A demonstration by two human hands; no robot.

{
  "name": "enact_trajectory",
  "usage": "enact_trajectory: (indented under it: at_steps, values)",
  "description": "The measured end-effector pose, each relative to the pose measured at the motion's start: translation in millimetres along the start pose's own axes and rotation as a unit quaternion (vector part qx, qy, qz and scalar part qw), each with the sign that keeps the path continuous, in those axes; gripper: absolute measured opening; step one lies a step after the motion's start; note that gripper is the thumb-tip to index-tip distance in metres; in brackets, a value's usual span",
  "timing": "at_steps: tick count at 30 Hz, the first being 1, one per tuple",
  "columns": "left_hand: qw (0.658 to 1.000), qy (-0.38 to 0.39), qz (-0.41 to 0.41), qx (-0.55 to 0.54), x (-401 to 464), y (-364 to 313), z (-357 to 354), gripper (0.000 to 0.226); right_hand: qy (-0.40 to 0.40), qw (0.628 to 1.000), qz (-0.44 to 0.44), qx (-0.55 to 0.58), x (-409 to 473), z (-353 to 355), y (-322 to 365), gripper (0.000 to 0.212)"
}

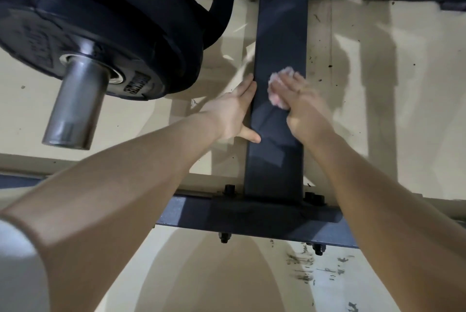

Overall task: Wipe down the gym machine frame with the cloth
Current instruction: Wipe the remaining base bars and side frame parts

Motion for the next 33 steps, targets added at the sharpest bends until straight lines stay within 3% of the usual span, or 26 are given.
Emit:
enact_trajectory:
  at_steps: [3, 7, 10, 14, 17, 21, 24, 27, 29, 31, 33]
  values:
    - [1.000, 0.002, -0.011, 0.006, 7.9, 0.0, 6.4, 0.124, 0.000, 1.000, -0.019, -0.014, 19.7, 4.8, -2.4, 0.060]
    - [0.994, -0.044, 0.017, -0.098, 21.4, 14.4, 17.8, 0.115, -0.020, 0.999, -0.041, 0.029, -10.8, -7.2, 8.3, 0.062]
    - [0.992, -0.036, 0.019, -0.123, 37.0, 17.9, 20.7, 0.118, -0.001, 0.999, -0.029, 0.042, 25.0, -1.4, -6.4, 0.064]
    - [0.994, -0.018, -0.009, -0.108, 53.0, 18.3, 22.2, 0.129, -0.054, 0.996, -0.045, 0.049, 88.8, 15.3, -19.0, 0.056]
    - [0.998, -0.015, -0.025, -0.053, 52.0, 13.3, 25.8, 0.134, -0.095, 0.990, -0.028, 0.099, 79.6, 14.7, -14.8, 0.041]
    - [0.999, -0.005, -0.018, -0.034, 48.3, 10.6, 31.2, 0.134, -0.083, 0.995, 0.007, 0.063, 82.7, 17.8, -15.6, 0.052]
    - [0.998, -0.025, -0.006, -0.048, 51.6, 9.3, 41.9, 0.116, -0.043, 0.999, -0.009, 0.003, 137.1, 27.0, -26.8, 0.061]
    - [0.996, -0.080, 0.011, -0.042, 60.8, 2.8, 55.4, 0.088, -0.064, 0.997, -0.042, -0.006, 154.7, 26.6, -25.8, 0.053]
    - [0.994, -0.100, 0.029, -0.027, 66.2, -1.8, 56.5, 0.082, -0.078, 0.996, -0.031, 0.028, 147.1, 22.6, -29.1, 0.049]
    - [0.995, -0.090, 0.043, -0.023, 72.0, -3.5, 54.0, 0.092, -0.050, 0.998, -0.016, 0.042, 151.7, 21.4, -35.5, 0.051]
    - [0.997, -0.062, 0.043, 0.001, 78.2, -2.1, 56.1, 0.109, -0.006, 1.000, -0.014, -0.020, 170.9, 19.9, -38.3, 0.063]
Point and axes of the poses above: each hand's wrist, its own x-axis towards the middle knuckle, its own z-axis out of the back of the hand, y = z × x, the point moved 7 cm from there along x, towards the middle knuckle, and after that the axes turned 4 degrees about x, right-handed, at the moved point
